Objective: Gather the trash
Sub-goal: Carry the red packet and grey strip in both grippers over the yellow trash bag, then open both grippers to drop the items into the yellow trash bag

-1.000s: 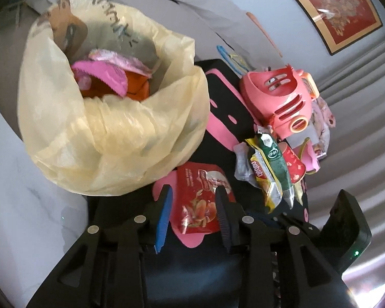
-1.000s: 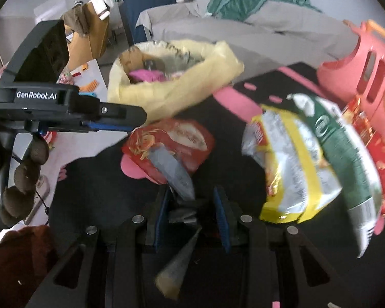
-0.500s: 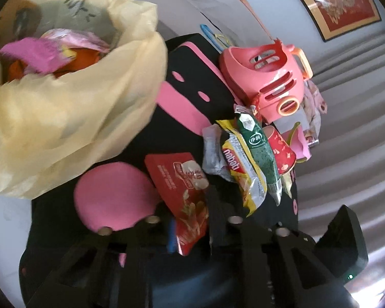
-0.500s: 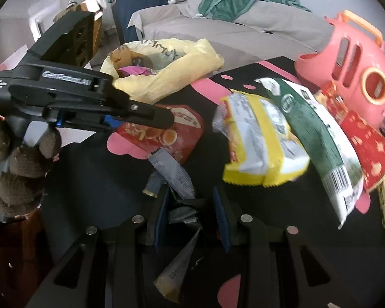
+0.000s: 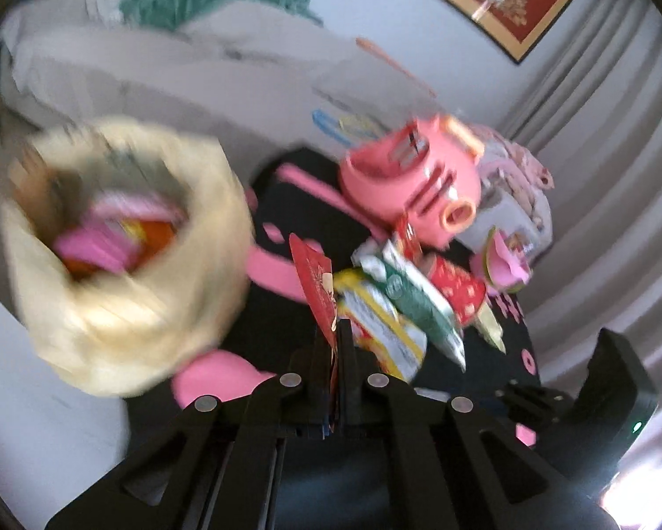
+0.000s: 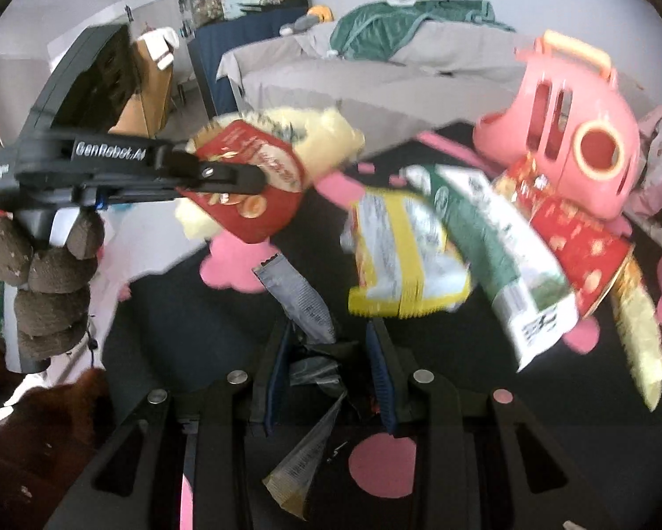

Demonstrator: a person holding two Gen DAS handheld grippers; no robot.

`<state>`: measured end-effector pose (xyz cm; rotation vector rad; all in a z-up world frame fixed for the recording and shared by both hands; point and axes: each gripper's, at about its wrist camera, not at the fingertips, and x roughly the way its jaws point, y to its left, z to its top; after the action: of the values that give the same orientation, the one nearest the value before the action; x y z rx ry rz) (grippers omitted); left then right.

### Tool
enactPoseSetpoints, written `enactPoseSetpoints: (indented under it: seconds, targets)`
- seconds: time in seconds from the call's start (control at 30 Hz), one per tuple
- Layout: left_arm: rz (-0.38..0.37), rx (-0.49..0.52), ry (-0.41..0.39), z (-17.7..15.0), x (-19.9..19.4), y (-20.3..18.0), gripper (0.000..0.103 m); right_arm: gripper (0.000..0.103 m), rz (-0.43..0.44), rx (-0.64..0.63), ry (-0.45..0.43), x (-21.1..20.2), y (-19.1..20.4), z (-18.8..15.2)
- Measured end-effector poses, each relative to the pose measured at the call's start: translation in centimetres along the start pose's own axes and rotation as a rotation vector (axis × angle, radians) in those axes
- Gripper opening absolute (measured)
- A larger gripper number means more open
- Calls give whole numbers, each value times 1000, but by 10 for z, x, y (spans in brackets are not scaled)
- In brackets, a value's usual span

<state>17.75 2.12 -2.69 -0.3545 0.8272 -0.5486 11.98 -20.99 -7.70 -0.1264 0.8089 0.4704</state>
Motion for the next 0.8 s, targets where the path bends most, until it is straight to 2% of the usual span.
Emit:
enactPoseSetpoints:
  seconds: [0.1, 0.2, 0.37, 0.57, 0.8]
  targets:
    - [53, 21, -80, 17, -31, 2, 2, 32, -10, -33, -49, -9, 7, 24]
    - [127, 40, -141, 32, -55, 7, 2, 32, -20, -72, -121, -15, 15, 66]
    - [230, 39, -195, 51, -70, 30, 2, 32, 13, -95, -223, -18, 30, 122]
    - [247, -39, -166, 58, -53, 73, 2, 32, 50, -54, -242, 22, 29, 178]
    - [231, -103, -92, 63, -11, 115, 2, 32, 68, -34, -161, 79, 23, 201]
